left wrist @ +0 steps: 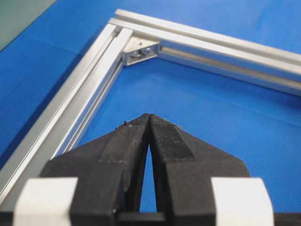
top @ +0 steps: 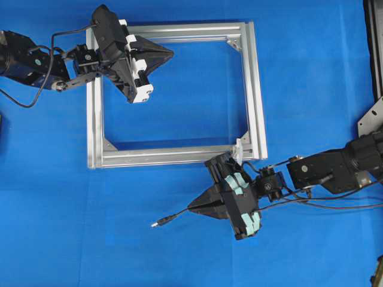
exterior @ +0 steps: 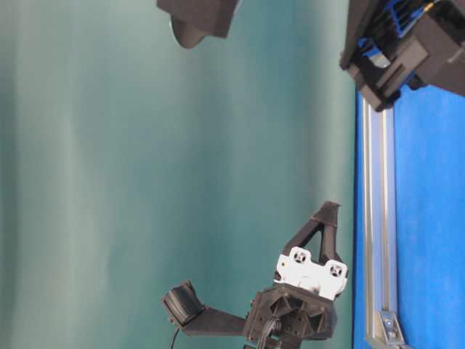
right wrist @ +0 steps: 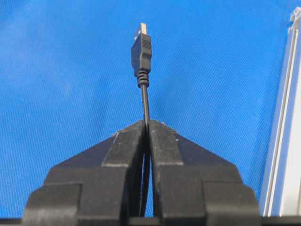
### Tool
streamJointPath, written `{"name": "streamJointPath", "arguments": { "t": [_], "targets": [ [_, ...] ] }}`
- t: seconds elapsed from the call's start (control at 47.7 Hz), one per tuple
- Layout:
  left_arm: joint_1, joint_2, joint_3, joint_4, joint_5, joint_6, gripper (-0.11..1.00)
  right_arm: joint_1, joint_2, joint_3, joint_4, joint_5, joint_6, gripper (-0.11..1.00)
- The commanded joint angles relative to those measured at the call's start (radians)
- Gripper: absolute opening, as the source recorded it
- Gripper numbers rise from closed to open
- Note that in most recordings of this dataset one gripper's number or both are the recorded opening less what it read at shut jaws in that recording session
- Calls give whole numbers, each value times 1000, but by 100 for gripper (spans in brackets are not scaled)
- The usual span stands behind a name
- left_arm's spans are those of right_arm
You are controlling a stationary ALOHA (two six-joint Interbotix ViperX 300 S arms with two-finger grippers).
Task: Insert the wire through the string loop located on the right side.
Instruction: 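Move the right gripper rightward, aligning the cable tip with the white loop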
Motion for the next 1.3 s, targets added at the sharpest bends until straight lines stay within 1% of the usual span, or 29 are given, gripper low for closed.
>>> {"name": "streamJointPath", "arguments": {
  "t": [0.0,0.126,0.272,0.754,0.859,1.026,1.278],
  "targets": [
    [3,-32,-8,3,-9,2,0,3,-32,-14,-2,-3,-2,-3],
    [3,-32,-8,3,-9,2,0,5,-60,11,0,-2,3,-3],
    [5,-32,-9,3,-9,2,0,11,-133,81,3,0,6,-3],
    [5,-32,-6,3,-14,2,0,17,-425,394,9,9,11,-3],
    [5,-32,-6,3,-14,2,0,18,-488,448,17,44,9,-3],
    [5,-32,-6,3,-15,2,0,17,-577,505,40,118,9,-3],
    [5,-32,-5,3,-25,2,0,17,-689,554,54,201,11,-3]
  ]
}}
